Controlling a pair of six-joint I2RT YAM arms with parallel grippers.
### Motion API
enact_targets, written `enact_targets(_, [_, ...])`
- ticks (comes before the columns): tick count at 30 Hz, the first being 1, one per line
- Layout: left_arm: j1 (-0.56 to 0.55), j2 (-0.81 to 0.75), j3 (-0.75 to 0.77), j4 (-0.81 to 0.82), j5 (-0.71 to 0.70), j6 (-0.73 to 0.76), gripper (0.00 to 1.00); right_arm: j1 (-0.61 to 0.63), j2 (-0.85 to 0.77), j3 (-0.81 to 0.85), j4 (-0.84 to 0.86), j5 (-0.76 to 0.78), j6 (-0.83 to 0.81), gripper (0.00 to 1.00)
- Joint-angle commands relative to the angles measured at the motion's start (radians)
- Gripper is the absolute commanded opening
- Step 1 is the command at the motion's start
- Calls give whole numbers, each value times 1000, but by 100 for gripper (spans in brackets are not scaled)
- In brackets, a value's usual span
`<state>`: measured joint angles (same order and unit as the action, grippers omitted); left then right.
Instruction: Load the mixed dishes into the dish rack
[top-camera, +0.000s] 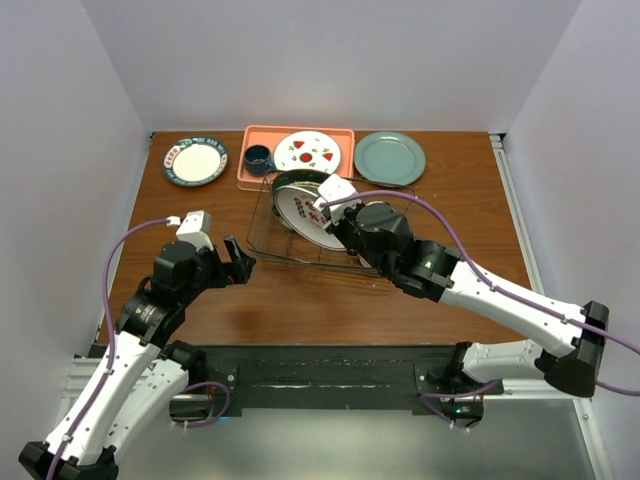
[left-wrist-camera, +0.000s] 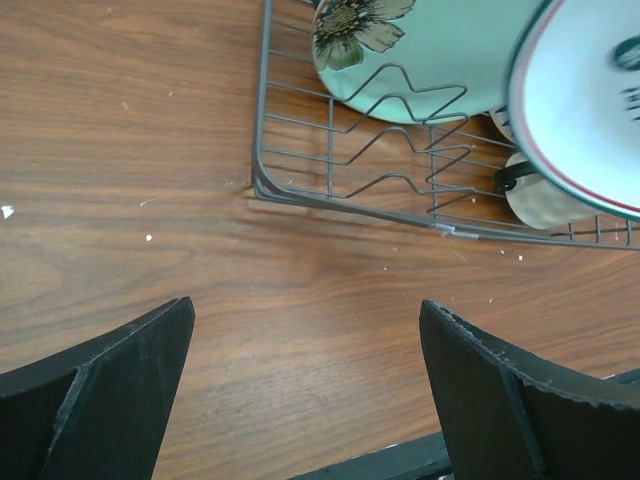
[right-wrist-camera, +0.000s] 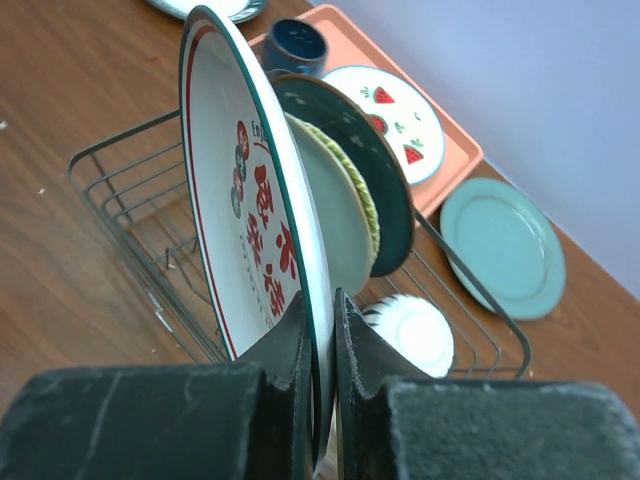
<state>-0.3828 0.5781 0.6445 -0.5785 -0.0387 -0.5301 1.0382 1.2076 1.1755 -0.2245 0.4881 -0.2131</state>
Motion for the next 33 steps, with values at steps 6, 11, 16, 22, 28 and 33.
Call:
enact_targets(6, [-2,0,4,91,30,35,100,-56,134,87,8,-109,-216,0])
enact_targets(11, [-2,2,4,89,30,33,100,-79,187,93,68,-31,-305,0])
enact_targets(16, [-2,5,3,89,26,32,100,-104,210,113,125,-28,-356,0])
enact_targets(22, [-2,5,4,85,22,30,100,-110,207,107,177,-40,-397,0])
enact_targets(28, [-2,9,6,86,20,30,100,-122,250,113,162,-75,-442,0])
enact_targets(33, [-2,12,4,85,22,30,100,-129,267,121,128,-146,-456,0])
